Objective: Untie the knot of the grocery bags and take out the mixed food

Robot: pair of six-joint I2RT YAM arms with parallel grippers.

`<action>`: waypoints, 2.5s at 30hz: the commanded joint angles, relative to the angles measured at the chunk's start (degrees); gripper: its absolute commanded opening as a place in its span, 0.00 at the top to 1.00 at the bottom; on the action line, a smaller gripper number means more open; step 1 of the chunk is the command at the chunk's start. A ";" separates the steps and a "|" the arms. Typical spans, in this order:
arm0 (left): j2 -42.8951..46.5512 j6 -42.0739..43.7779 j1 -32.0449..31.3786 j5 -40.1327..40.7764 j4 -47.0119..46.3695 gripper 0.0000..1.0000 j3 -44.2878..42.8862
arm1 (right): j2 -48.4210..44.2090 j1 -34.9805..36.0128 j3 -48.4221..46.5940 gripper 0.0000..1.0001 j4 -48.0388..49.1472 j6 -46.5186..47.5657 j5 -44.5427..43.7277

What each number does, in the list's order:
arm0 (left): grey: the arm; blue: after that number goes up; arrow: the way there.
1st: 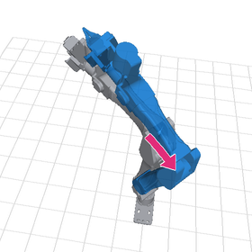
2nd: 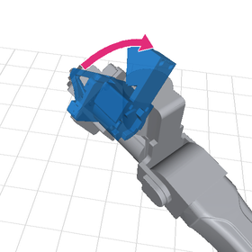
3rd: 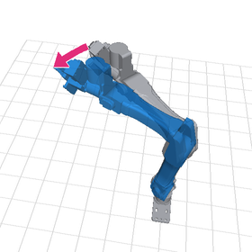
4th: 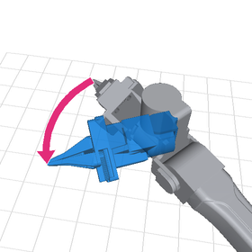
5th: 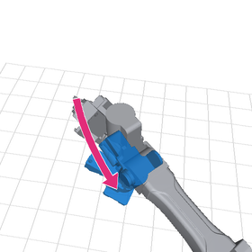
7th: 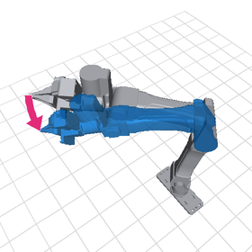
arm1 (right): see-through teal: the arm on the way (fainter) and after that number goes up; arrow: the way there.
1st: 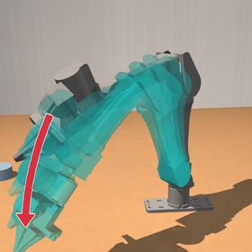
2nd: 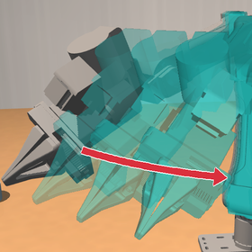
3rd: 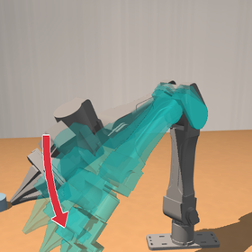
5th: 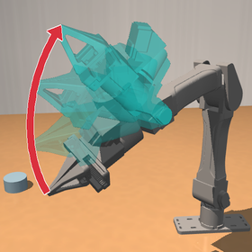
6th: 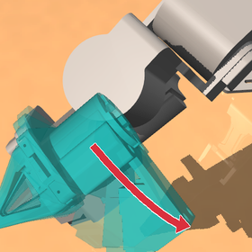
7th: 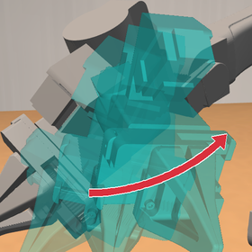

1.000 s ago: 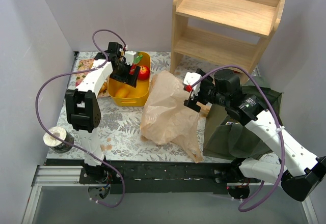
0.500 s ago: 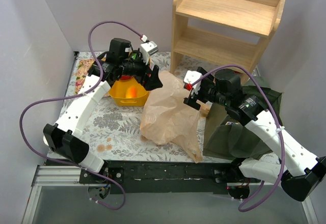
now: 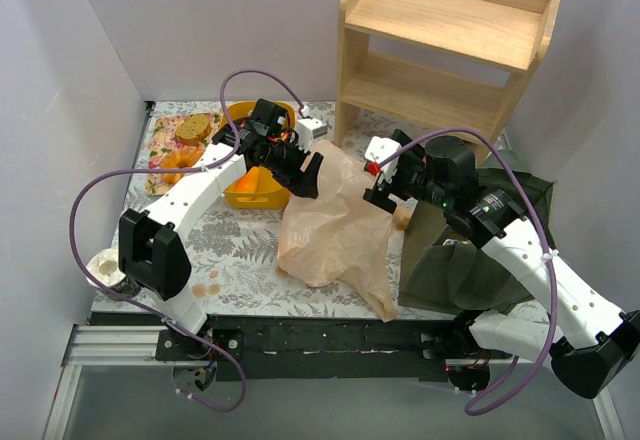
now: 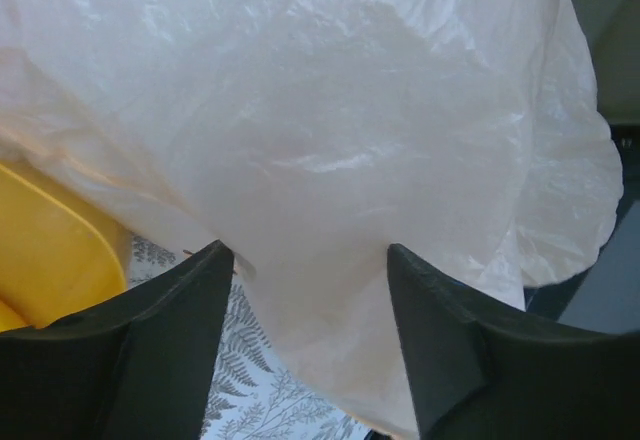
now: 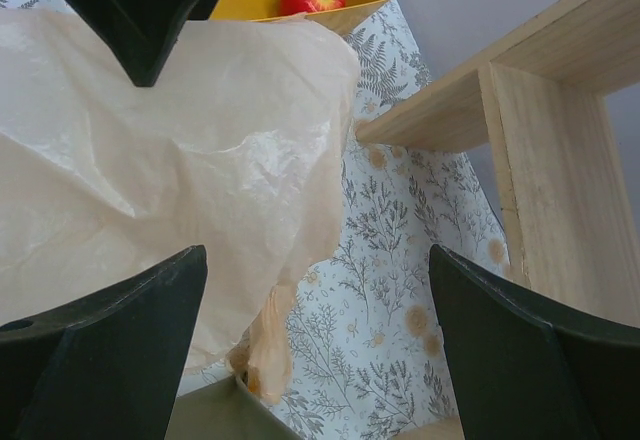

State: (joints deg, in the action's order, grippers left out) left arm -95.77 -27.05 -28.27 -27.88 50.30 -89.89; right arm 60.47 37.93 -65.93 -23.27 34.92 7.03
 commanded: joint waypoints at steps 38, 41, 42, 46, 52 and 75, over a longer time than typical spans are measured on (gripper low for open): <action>19.13 47.80 37.68 54.69 -4.52 0.77 20.84 | 0.18 -0.40 -2.61 0.02 3.67 -0.81 1.51; 14.22 41.13 37.59 48.75 5.74 0.29 11.97 | 0.09 -0.58 -6.74 0.02 2.09 -3.62 -8.89; 12.64 38.85 37.68 47.14 8.99 0.25 4.88 | 1.31 -0.67 -8.84 0.02 -1.31 -5.89 -11.92; 2.98 31.28 37.41 41.51 25.76 0.14 -15.46 | 8.07 -3.03 -27.52 0.02 -24.36 -5.30 -16.78; -3.99 25.83 34.52 37.20 27.31 0.12 -32.27 | 3.97 -6.03 -26.89 0.05 -35.87 -10.91 -20.46; 9.46 -1.96 26.51 -10.97 -8.81 0.02 -16.82 | 6.49 -11.57 -16.32 0.99 -39.76 -12.23 25.55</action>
State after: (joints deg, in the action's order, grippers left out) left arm -88.18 -26.24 -1.98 -35.22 45.15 -107.90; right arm 63.00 26.04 -79.46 -63.96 24.82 12.32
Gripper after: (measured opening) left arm 0.981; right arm 0.034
